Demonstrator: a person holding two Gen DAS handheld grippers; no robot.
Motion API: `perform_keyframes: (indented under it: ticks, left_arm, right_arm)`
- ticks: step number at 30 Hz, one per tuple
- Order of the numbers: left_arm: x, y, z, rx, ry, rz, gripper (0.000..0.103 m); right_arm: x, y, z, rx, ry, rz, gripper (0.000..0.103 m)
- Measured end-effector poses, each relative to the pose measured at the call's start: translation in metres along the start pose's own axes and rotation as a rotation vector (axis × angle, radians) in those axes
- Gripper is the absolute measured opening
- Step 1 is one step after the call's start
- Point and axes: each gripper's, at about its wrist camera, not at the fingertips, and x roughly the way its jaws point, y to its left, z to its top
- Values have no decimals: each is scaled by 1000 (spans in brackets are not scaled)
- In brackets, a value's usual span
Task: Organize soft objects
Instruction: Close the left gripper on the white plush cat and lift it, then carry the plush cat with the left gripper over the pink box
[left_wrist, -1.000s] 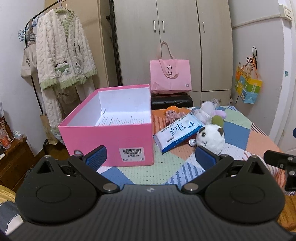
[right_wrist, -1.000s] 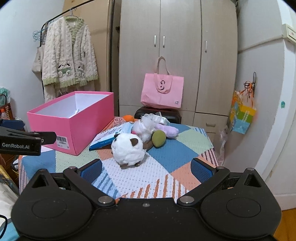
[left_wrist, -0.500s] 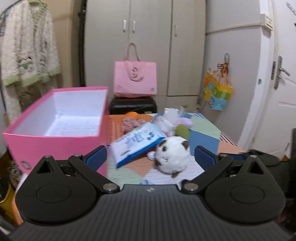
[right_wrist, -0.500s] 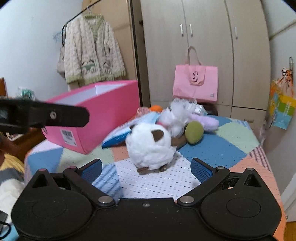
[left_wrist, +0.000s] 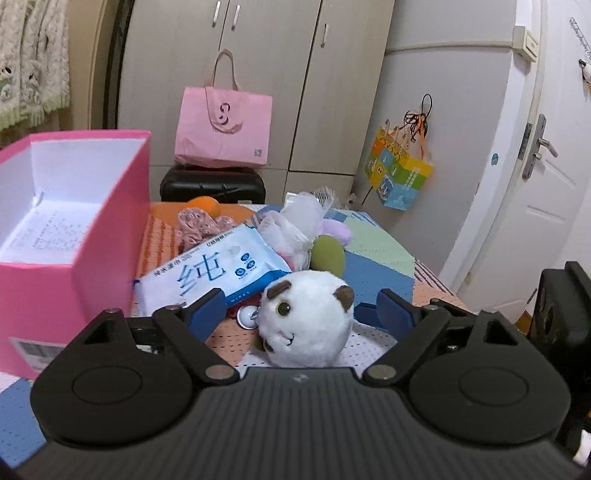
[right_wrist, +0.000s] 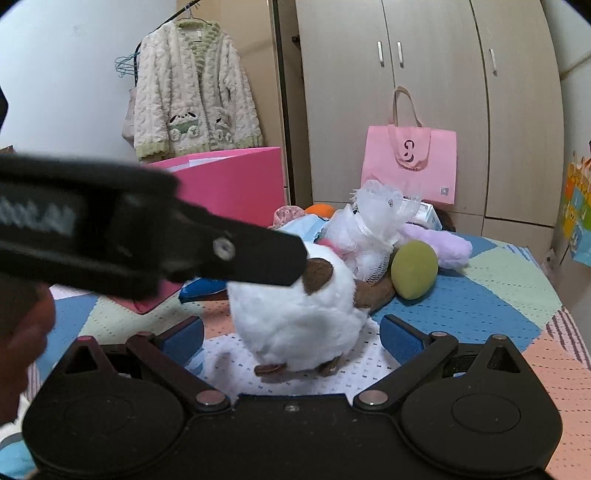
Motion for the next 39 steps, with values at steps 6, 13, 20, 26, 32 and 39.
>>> perform_keyframes:
  ticks: [6, 13, 20, 26, 32, 39]
  left_arm:
    - [23, 5, -4, -36, 68, -26, 71]
    - [34, 0, -15, -36, 99, -4, 62]
    - [26, -8, -18, -14, 102, 6, 61]
    - [17, -16, -20, -9, 122, -4, 60]
    - [9, -20, -20, -19, 157, -23, 60]
    - [-4, -25, -13, -18, 249, -24, 59]
  right_arm:
    - [7, -9, -1, 44, -14, 18, 85]
    - [5, -2, -7, -1, -50, -1, 77]
    - [-5, 6, -12, -23, -71, -31, 74]
    - [-15, 7, -12, 13, -46, -34, 74]
    - [-26, 10, -13, 38, -13, -42, 74]
    - [-37, 14, -4, 108, 80, -26, 74]
